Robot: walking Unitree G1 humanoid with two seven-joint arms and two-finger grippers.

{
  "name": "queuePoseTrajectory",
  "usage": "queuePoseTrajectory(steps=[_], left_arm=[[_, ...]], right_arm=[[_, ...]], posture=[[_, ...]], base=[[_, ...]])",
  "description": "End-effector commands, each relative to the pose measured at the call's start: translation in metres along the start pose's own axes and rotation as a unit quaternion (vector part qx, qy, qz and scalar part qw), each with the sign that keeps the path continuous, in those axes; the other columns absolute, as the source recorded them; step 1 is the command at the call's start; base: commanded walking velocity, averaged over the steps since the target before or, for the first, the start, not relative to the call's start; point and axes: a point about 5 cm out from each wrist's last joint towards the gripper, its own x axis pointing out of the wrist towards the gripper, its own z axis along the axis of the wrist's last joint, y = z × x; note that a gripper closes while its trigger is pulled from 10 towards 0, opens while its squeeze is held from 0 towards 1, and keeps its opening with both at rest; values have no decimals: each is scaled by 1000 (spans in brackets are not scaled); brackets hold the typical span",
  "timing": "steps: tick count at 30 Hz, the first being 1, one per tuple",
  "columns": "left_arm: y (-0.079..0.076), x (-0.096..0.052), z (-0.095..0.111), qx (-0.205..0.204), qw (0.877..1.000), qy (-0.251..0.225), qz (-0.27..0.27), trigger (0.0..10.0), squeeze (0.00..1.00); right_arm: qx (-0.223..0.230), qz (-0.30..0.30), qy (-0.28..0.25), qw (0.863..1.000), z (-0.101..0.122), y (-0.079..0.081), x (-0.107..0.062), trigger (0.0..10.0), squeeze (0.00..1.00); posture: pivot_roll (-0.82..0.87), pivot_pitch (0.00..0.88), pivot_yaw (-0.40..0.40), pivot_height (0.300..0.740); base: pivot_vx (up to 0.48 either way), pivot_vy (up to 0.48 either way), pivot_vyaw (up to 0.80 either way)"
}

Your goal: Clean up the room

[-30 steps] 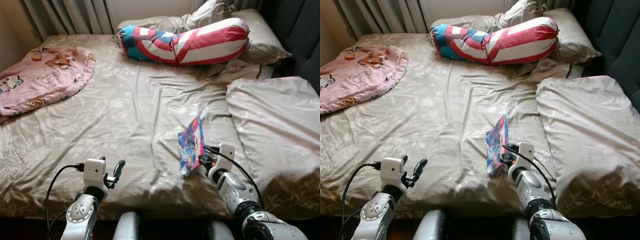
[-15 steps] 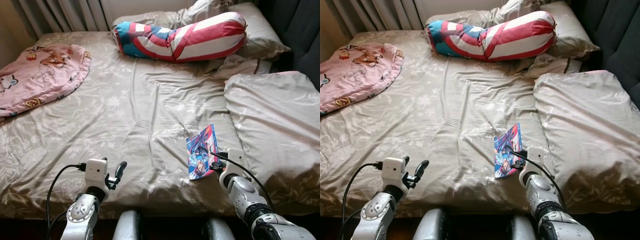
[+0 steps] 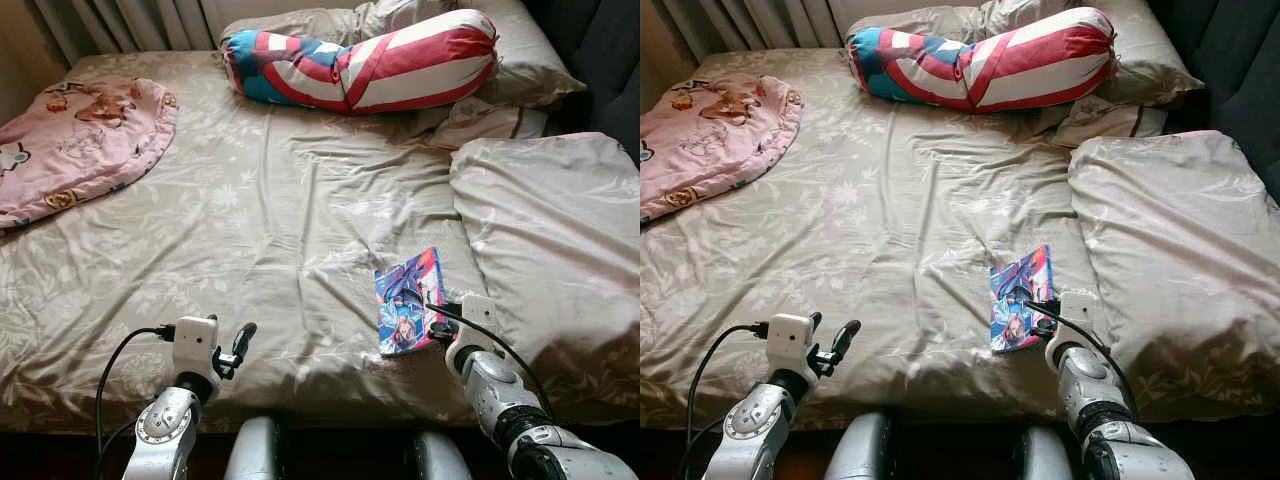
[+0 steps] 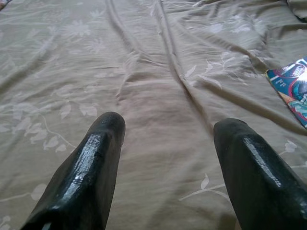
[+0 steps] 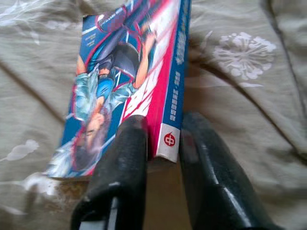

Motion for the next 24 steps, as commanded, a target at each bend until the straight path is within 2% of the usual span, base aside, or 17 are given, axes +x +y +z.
queuePoseTrajectory(steps=[1, 5, 9, 11, 12, 13, 16, 20, 22, 24], left_arm=[[0, -2, -1, 2, 1000, 8, -1, 10000, 0], [0, -1, -1, 1, 1000, 7, -2, 10000, 0], [-3, 1, 0, -2, 1000, 5, -4, 10000, 0], [-3, 2, 0, -3, 1000, 5, -5, 10000, 0], [-3, 2, 0, -3, 1000, 5, -5, 10000, 0], [-4, 3, -1, -4, 1000, 5, -5, 10000, 0], [-4, 5, -2, -12, 1000, 8, -1, 10000, 0], [-4, 6, -4, -17, 1000, 11, 2, 10000, 0], [-1, 12, -6, -37, 999, 17, 18, 10000, 0], [-1, 14, -7, -39, 999, 19, 20, 10000, 0]], right_arm=[[-21, -11, -8, 1000, 3, -3, 0, 10000, 729], [-16, -28, -21, 999, 9, -10, 0, 10000, 718], [-31, -64, -44, 997, 21, -21, -1, 10000, 698], [-31, -67, -54, 996, 24, -22, -2, 10000, 663], [-32, -70, -61, 995, 27, -23, -2, 10000, 243], [-33, -69, -71, 995, 29, -23, -2, 10000, 0], [-28, -42, -104, 993, 33, -14, -2, 10000, 0], [-23, -29, -112, 993, 31, -10, -3, 10000, 0], [-32, -7, -116, 993, 11, 1, -6, 10000, 0], [-37, -6, -115, 993, 5, 2, -7, 10000, 0]], posture=[[71, 149, 52, 626], [69, 145, 52, 626], [64, 142, 51, 626], [61, 139, 49, 626], [61, 139, 49, 626], [56, 136, 48, 626], [40, 126, 42, 626], [35, 122, 41, 626], [17, 103, 33, 626], [12, 98, 31, 631]], base=[[0, 0, 0], [0, 0, 0], [0, 0, 0], [0, 0, 0], [0, 0, 0], [0, 0, 0], [0, 0, 0], [0, 0, 0], [0, 0, 0], [0, 0, 0]])
